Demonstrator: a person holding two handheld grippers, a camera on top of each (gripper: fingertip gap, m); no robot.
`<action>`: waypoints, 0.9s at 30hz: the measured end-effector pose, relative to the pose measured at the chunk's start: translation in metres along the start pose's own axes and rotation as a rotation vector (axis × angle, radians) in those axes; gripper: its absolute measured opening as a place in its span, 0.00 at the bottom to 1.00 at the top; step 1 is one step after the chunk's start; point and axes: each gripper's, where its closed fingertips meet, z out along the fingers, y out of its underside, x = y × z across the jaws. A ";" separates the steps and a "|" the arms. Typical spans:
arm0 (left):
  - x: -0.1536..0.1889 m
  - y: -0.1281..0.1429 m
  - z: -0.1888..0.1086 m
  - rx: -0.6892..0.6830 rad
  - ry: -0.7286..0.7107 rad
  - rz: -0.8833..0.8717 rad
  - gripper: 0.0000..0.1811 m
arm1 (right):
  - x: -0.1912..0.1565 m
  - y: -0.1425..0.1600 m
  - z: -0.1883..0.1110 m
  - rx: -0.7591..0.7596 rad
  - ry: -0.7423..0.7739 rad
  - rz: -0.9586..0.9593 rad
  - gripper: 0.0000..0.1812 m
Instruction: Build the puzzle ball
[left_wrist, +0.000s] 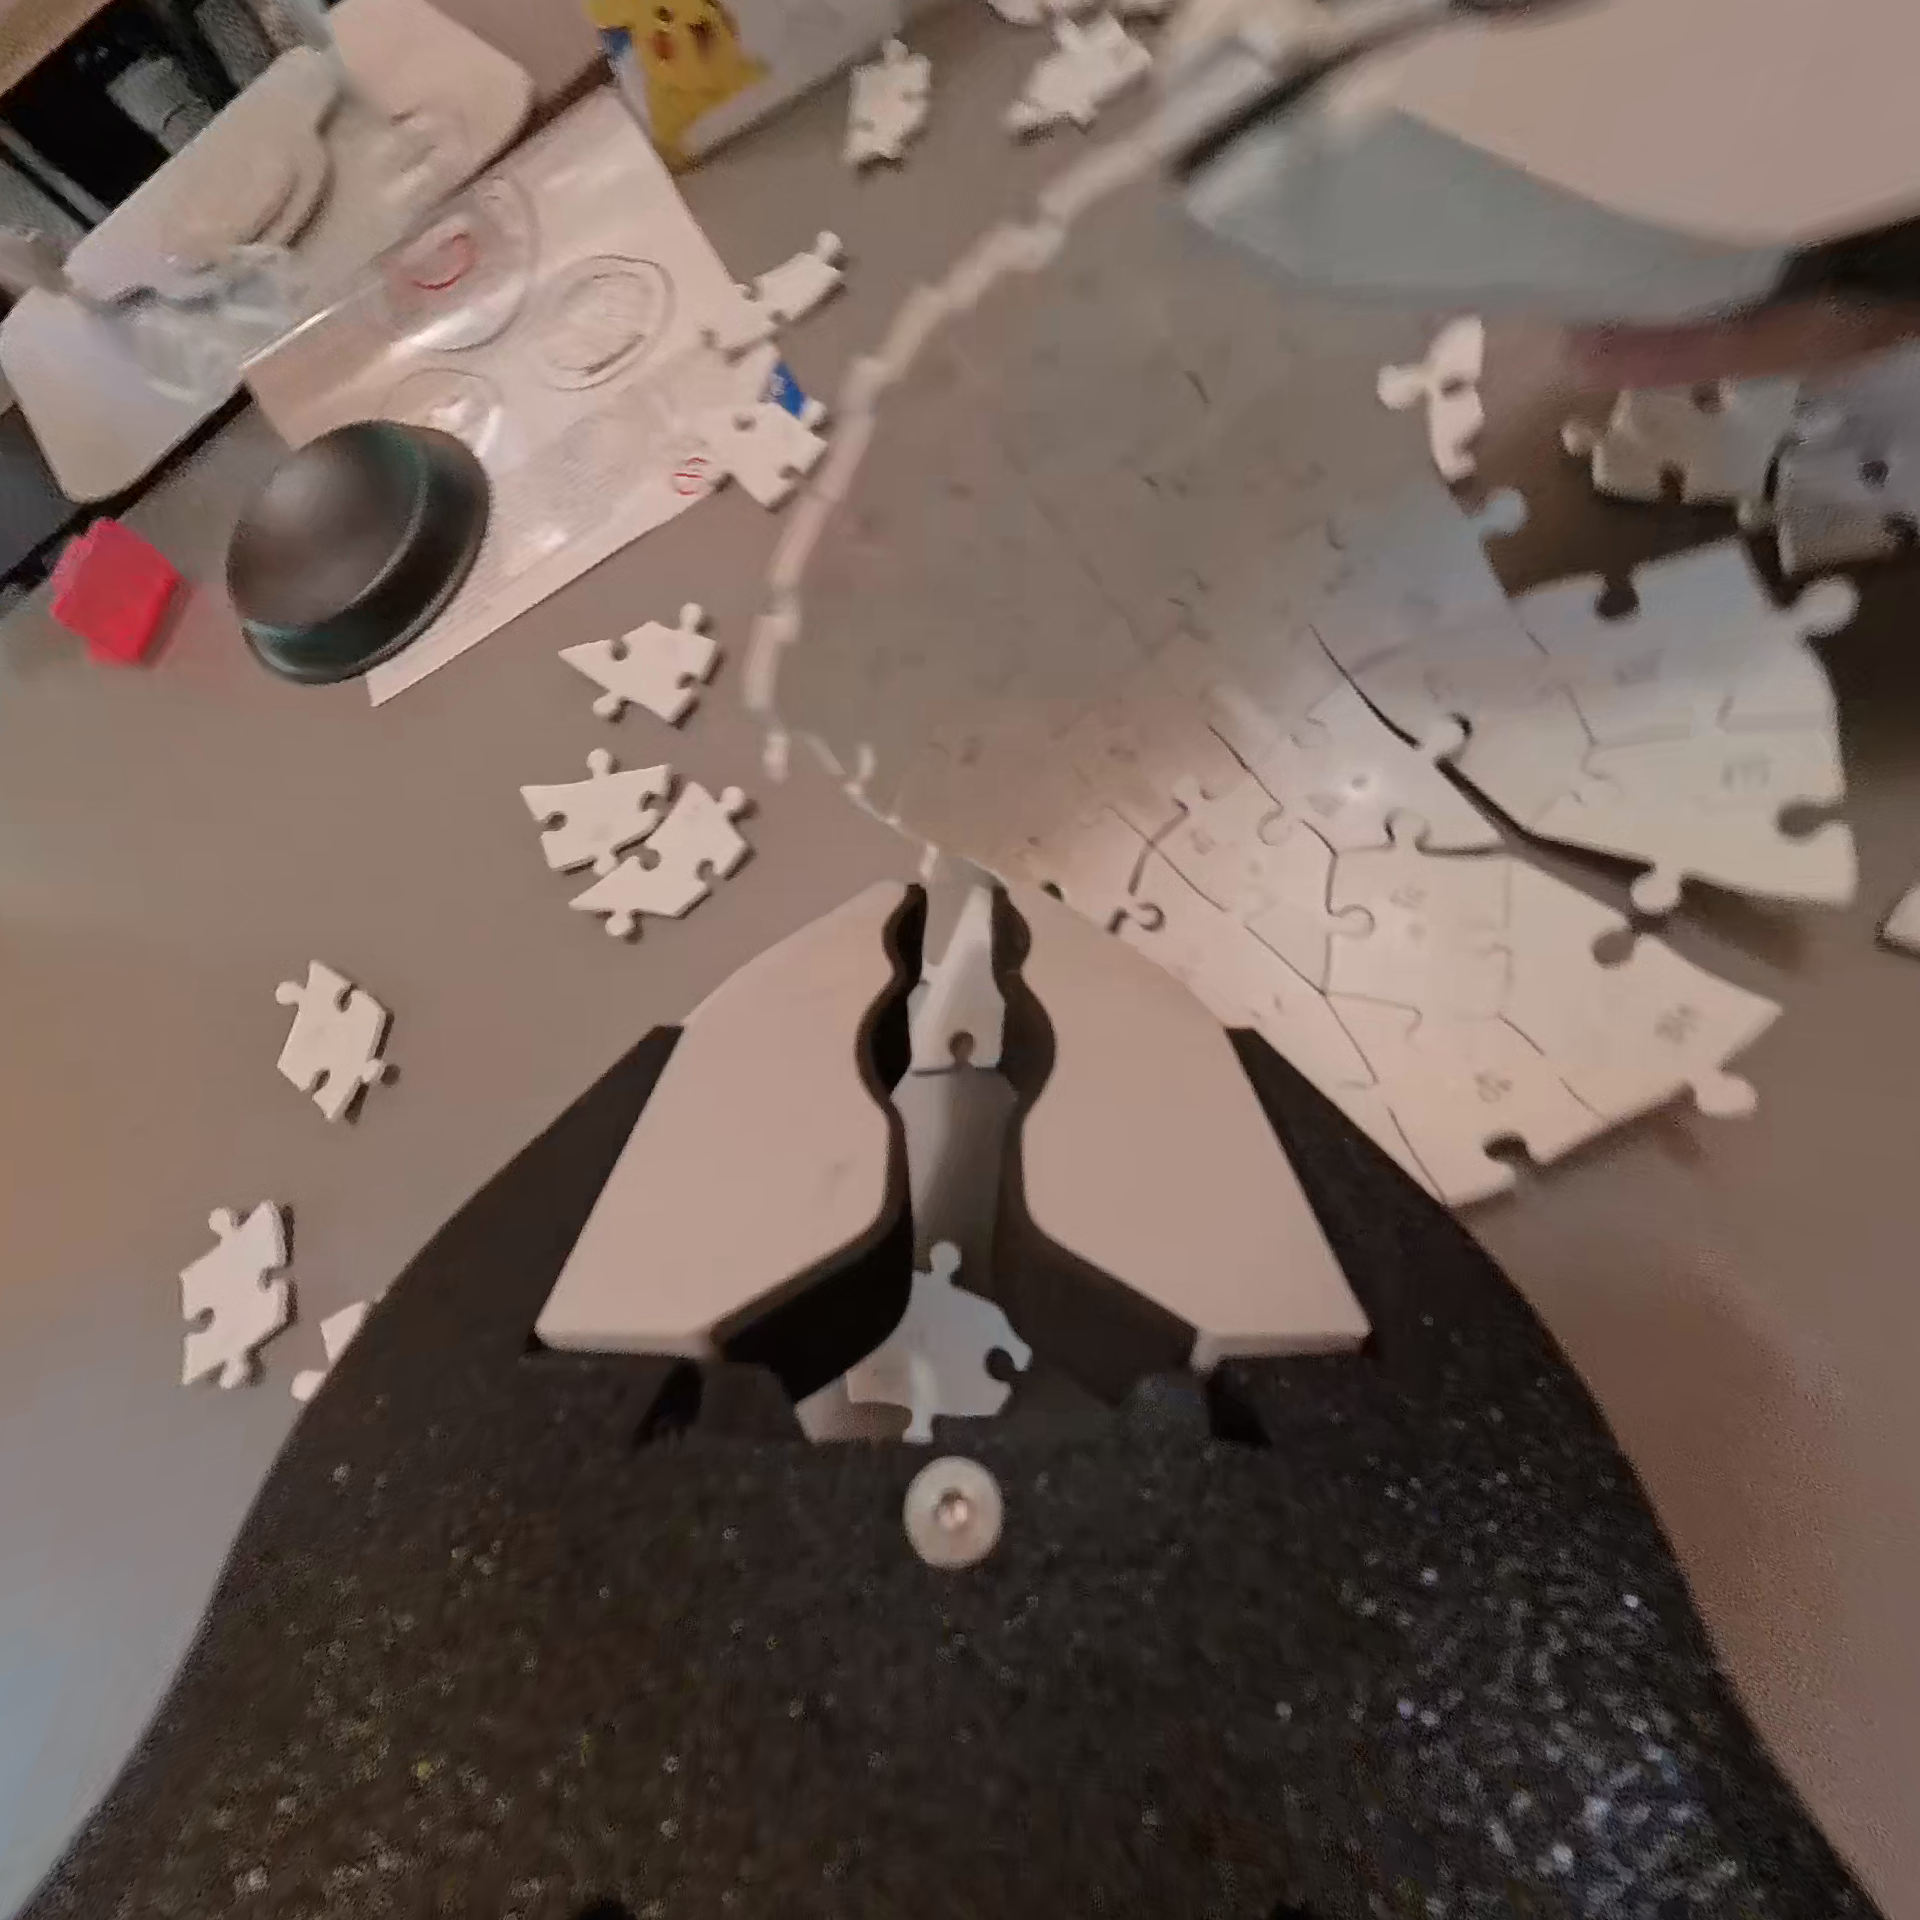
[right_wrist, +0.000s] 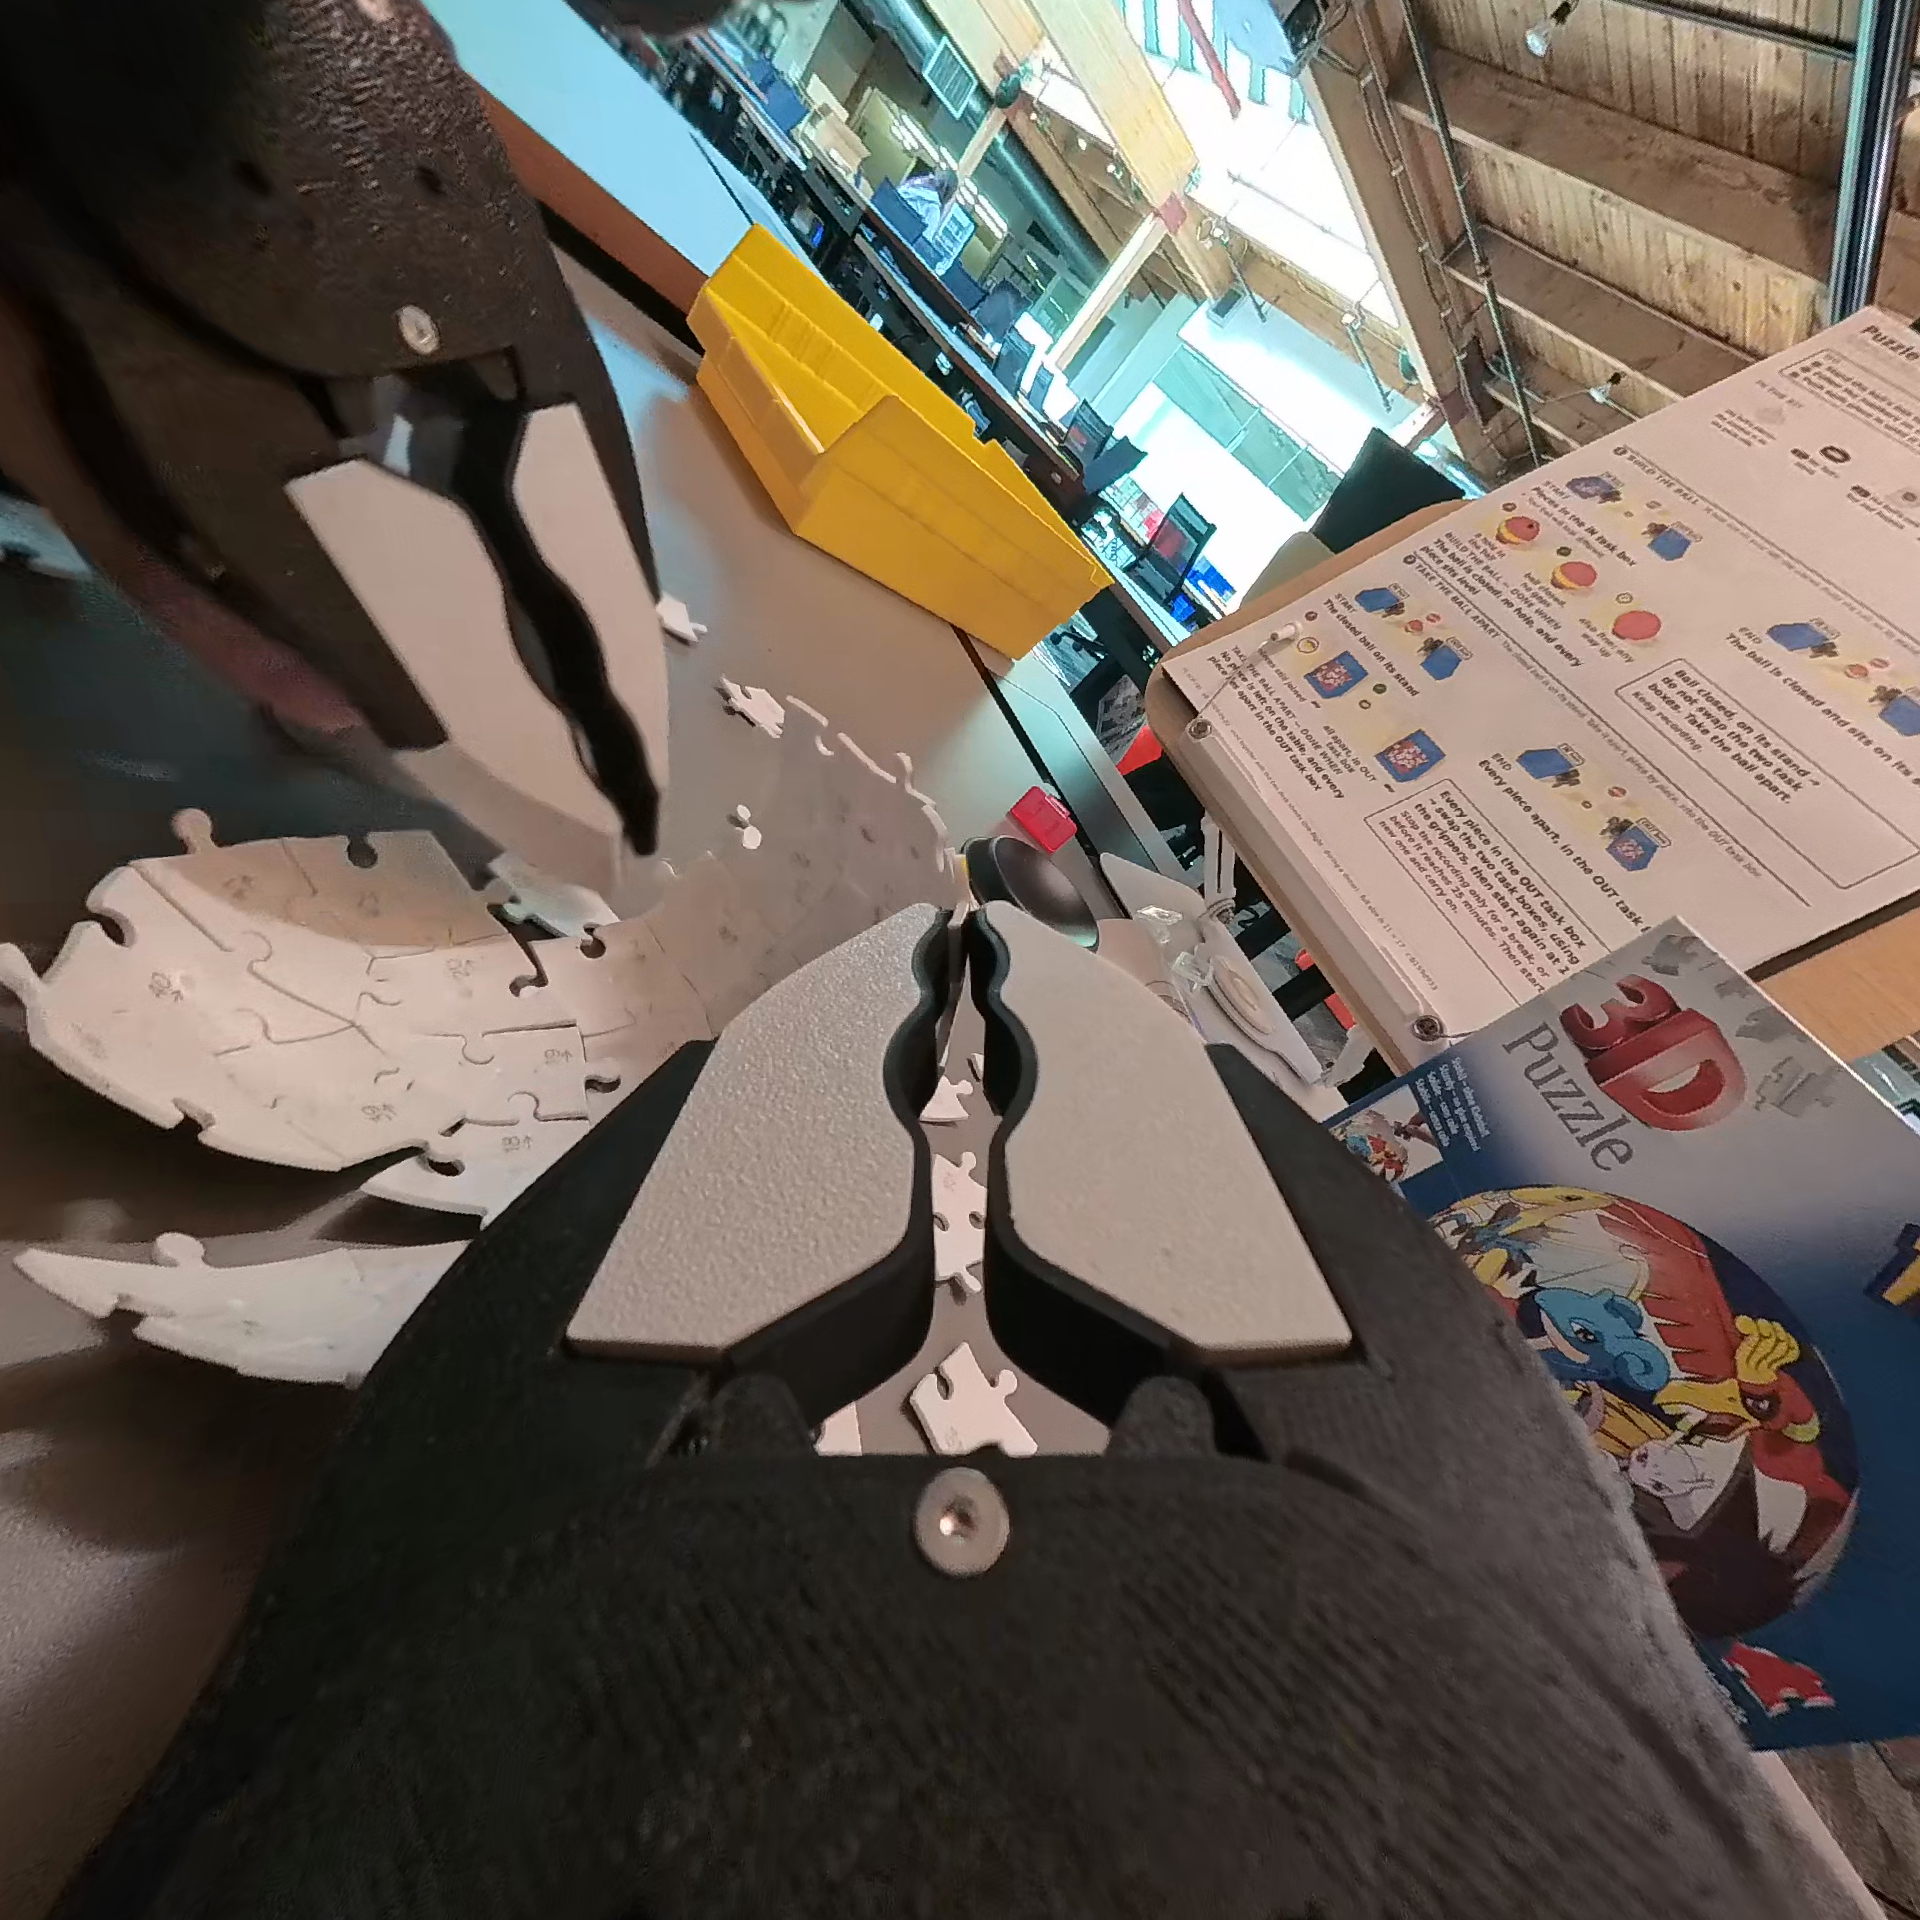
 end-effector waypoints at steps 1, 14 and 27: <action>-0.005 -0.002 -0.001 0.019 0.006 -0.048 0.08 | 0.000 0.000 0.000 0.001 -0.002 0.001 0.02; 0.004 -0.027 0.010 0.166 0.418 -0.180 0.02 | -0.006 -0.002 -0.002 0.039 -0.045 0.081 0.06; 0.004 -0.036 0.003 0.288 0.314 0.065 0.02 | 0.004 0.038 -0.018 -0.209 -0.076 0.362 0.26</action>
